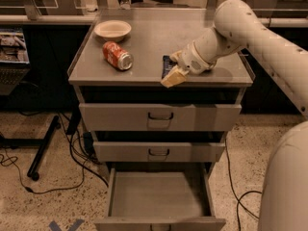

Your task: Place rxbar blueberry into bottom drawer

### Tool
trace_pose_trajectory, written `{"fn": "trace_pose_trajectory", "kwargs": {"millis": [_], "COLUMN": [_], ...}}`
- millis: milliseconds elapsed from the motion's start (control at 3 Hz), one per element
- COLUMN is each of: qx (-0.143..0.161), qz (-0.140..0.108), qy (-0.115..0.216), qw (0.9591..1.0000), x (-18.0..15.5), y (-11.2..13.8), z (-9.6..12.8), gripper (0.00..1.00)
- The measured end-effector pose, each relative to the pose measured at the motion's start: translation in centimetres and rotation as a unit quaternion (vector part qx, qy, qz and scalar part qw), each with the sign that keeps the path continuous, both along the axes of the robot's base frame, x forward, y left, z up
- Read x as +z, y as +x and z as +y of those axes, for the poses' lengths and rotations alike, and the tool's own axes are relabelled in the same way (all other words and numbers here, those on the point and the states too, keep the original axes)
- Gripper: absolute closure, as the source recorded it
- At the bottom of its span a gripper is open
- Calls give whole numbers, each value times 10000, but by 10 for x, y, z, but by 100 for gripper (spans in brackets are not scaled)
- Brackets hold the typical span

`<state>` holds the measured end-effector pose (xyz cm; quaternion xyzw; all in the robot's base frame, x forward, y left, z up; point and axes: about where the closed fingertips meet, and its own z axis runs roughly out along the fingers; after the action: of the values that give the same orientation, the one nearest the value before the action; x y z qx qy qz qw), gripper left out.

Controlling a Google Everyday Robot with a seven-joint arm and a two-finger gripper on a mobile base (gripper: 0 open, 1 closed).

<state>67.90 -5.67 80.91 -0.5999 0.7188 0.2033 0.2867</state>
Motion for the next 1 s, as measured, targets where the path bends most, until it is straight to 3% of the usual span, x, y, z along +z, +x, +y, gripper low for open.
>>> {"fn": "trace_pose_trajectory", "kwargs": {"millis": [333, 1000], "qx": [1, 320], "qz": [-3, -323], "qy": [1, 248], "qw": [10000, 9987], "x": [1, 63], "y": [-1, -28], "z": [0, 2], "gripper": [100, 100]}}
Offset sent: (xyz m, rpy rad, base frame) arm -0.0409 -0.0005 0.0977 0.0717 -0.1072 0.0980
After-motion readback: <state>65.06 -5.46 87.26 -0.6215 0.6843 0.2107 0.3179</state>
